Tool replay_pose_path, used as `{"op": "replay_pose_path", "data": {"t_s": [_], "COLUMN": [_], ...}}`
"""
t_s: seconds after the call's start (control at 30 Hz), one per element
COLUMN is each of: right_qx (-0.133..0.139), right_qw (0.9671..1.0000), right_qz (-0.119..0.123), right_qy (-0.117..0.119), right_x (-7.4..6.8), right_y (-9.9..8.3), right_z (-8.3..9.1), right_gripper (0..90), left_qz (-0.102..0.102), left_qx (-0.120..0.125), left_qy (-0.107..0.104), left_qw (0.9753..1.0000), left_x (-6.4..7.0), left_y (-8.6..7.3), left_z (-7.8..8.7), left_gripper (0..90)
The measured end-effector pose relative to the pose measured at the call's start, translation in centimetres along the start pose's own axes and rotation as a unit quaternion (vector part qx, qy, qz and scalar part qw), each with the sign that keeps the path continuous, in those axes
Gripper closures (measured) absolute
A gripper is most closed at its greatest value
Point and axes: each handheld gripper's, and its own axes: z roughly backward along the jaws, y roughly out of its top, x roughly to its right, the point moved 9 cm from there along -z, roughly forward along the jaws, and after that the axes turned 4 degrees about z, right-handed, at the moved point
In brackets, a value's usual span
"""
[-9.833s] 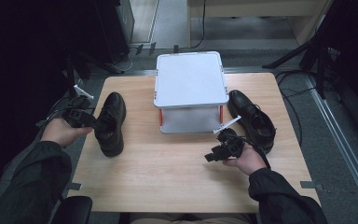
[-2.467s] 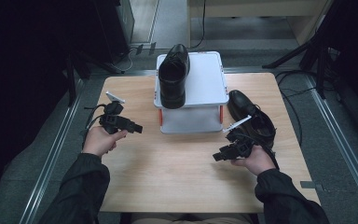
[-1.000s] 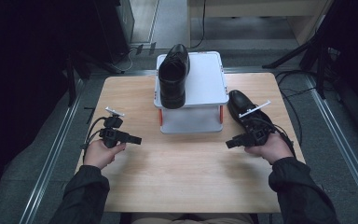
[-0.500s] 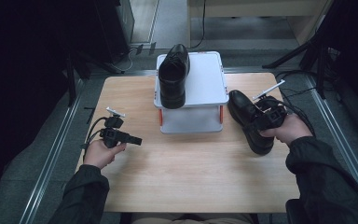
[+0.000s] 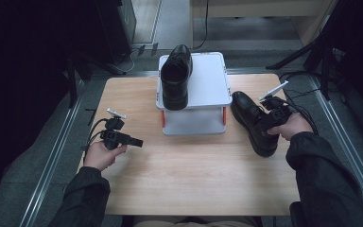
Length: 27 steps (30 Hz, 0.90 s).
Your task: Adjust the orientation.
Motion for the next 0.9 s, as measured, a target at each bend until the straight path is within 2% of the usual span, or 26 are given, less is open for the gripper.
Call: {"op": "replay_pose_path", "data": {"t_s": [0.1,0.17,0.2,0.37,0.5,0.67,0.9], "right_qx": [-0.003,-0.011,-0.014,-0.026,-0.020,-0.025,-0.011], "right_qw": [1.0000,0.9998,0.9998,0.9988,0.9987,0.9982,0.9963], "right_qz": [-0.006,-0.014,-0.013,-0.039,-0.047,-0.053,-0.085], "right_qy": [0.007,-0.002,-0.005,-0.008,-0.009,-0.012,0.003], "right_x": [-0.3,-0.4,-0.4,-0.5,-0.8,-1.4,-2.2], "right_y": [0.3,0.4,0.4,0.6,1.4,2.5,3.6], "right_z": [-0.4,-0.4,-0.4,-0.3,-0.2,-0.3,-1.2], "right_gripper": [84.0,85.8,86.2,86.9,87.4,87.0,86.2], "left_qz": [0.000,0.001,0.001,0.000,0.001,0.002,0.001], "left_qx": [-0.002,-0.001,-0.002,-0.002,-0.002,-0.004,-0.002], "left_qy": [0.003,0.003,0.003,0.003,0.000,0.001,-0.001], "left_qw": [1.0000,1.0000,1.0000,1.0000,1.0000,1.0000,1.0000], "left_x": [-0.1,-0.2,-0.1,-0.2,-0.1,0.0,-0.1], "left_y": [0.0,0.0,0.0,0.0,0.0,-0.1,-0.1], "left_z": [0.0,0.0,0.0,0.0,0.0,-0.1,0.0], "left_gripper": [50.5,50.7,50.8,50.3,50.8,50.8,50.7]}}
